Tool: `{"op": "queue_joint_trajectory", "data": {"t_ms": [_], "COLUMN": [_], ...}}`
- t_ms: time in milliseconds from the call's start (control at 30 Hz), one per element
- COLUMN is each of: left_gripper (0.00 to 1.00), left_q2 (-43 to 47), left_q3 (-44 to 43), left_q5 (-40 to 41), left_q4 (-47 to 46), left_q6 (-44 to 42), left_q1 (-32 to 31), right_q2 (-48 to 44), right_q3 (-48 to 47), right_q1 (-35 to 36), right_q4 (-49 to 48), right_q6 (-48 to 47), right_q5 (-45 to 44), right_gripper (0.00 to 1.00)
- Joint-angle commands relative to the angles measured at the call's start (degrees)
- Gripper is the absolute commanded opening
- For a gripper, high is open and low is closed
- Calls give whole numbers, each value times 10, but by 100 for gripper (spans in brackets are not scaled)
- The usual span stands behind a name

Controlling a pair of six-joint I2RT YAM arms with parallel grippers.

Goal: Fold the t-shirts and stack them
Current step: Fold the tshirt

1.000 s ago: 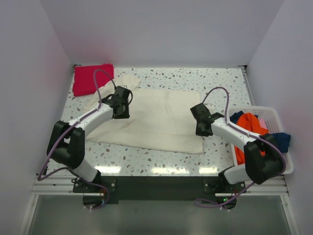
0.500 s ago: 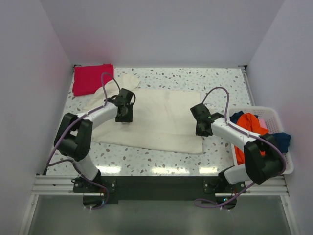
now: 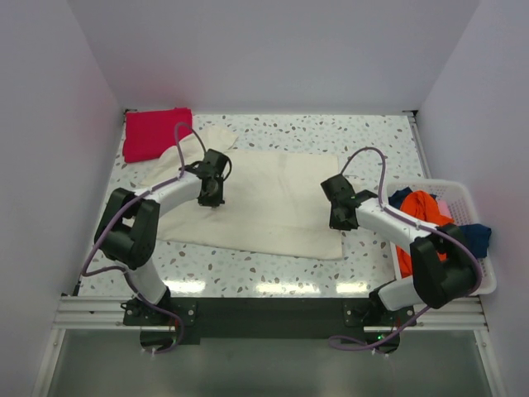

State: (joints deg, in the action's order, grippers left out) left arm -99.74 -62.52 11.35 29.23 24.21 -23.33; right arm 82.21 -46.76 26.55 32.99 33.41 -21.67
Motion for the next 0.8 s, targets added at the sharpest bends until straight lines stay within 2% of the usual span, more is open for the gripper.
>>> {"op": "queue_joint_trajectory", "data": {"t_ms": [0, 400, 767], "left_gripper": [0, 0, 0], "left_q2": [20, 81, 87], "left_q3": [-23, -35, -30], "left_q5": [24, 56, 59], "left_q4": [-2, 23, 26], "left_q6": [-14, -15, -18], "left_q1": [-2, 0, 11], "right_q2": [-1, -21, -33], "right_q3": [-18, -27, -43], "right_q1": [-4, -3, -8], "right_q4": [-10, 6, 15], "right_q6": [-3, -2, -3], "right_q5": [-4, -21, -43], "right_gripper": [0, 0, 0]}}
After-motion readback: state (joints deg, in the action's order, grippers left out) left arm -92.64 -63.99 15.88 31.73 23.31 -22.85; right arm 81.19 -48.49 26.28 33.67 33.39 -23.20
